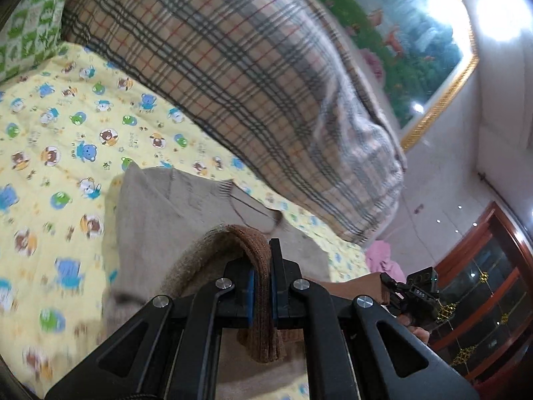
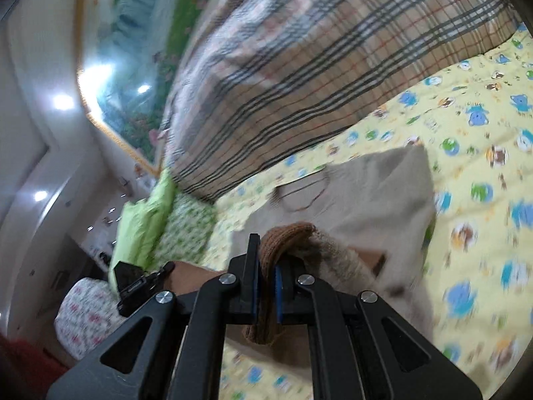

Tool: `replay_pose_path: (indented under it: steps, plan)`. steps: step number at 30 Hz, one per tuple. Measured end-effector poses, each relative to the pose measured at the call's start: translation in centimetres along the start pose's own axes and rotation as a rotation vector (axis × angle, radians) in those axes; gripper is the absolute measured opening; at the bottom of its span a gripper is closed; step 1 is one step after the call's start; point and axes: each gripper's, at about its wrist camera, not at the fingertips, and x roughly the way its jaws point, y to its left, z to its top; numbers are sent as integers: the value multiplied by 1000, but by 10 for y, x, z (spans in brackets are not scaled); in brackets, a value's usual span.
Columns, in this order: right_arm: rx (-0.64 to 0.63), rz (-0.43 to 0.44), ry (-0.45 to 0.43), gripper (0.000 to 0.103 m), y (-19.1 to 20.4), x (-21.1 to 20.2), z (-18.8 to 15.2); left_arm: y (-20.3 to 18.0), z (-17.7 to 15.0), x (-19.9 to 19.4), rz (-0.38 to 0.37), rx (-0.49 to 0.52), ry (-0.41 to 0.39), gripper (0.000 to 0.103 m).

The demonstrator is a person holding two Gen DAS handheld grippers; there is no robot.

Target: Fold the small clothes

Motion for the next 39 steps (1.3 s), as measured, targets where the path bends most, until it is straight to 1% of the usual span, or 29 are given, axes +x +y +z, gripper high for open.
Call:
replay_pose_path:
  steps: [2,6,11,14,16,17,18,19,20,22,23,24,25,26,27,28,29,30,31,32,33,34,35,36,37,38,39]
  plan:
    - [37,-37,1,8,-17,17,11,14,8,22,24,-10,8,5]
    - [84,-98,6,8,-47,43,24,38,14,54,63,-28,18,5]
    - [112,-203,48,8,-76,76,29,69,12,92,135,-58,66,6]
    - [101,-271,76,9,-88,92,26,80,7,104,164,-73,96,7]
    - [93,-297,86,11,-89,94,24,80,4,103,174,-73,107,9]
    - [94,-292,88,17,-89,92,24,77,2,100,185,-72,113,15]
    - [94,-292,84,24,-87,88,24,72,0,96,191,-67,119,18]
    - [91,-303,73,41,-83,80,25,65,-3,88,187,-56,117,21]
    - [87,-306,61,54,-81,75,25,55,-10,82,172,-44,121,22]
    - [53,-326,3,60,-68,57,23,31,-26,76,125,-17,155,22]
    - [33,-329,-14,60,-60,51,21,16,-37,79,80,5,181,25]
    - [4,-295,-13,60,-49,49,16,4,-46,85,44,25,213,27]
    - [-27,-225,22,60,-37,54,8,-11,-59,97,12,53,269,28]
    - [-47,-187,64,60,-28,61,2,-20,-67,109,0,71,313,28]
    - [-91,-154,156,60,-16,79,-9,-29,-76,124,-11,95,362,28]
    - [-147,-147,251,60,-3,100,-21,-35,-82,136,-15,118,396,28]
    - [-185,-141,312,60,4,114,-29,-38,-84,146,-6,140,418,27]
    - [-235,-135,392,60,12,133,-39,-37,-82,154,20,160,421,27]
    - [-276,-154,451,60,15,150,-46,-32,-78,159,29,159,421,27]
    - [-292,-172,479,60,15,159,-48,-25,-71,164,41,153,421,27]
    - [-297,-191,521,60,10,173,-48,-17,-64,167,74,152,412,26]
    - [-284,-205,537,57,1,184,-43,-6,-54,170,126,150,400,23]
    - [-273,-225,526,55,-6,189,-36,8,-43,173,160,146,393,16]
    - [-258,-259,498,51,-17,194,-24,20,-33,174,177,136,386,11]
    - [-237,-296,456,44,-28,197,-10,33,-23,174,215,124,366,10]
    - [-216,-330,421,37,-36,197,-1,45,-13,171,244,115,344,5]
    - [-174,-378,367,30,-51,196,14,58,-3,167,248,93,320,4]
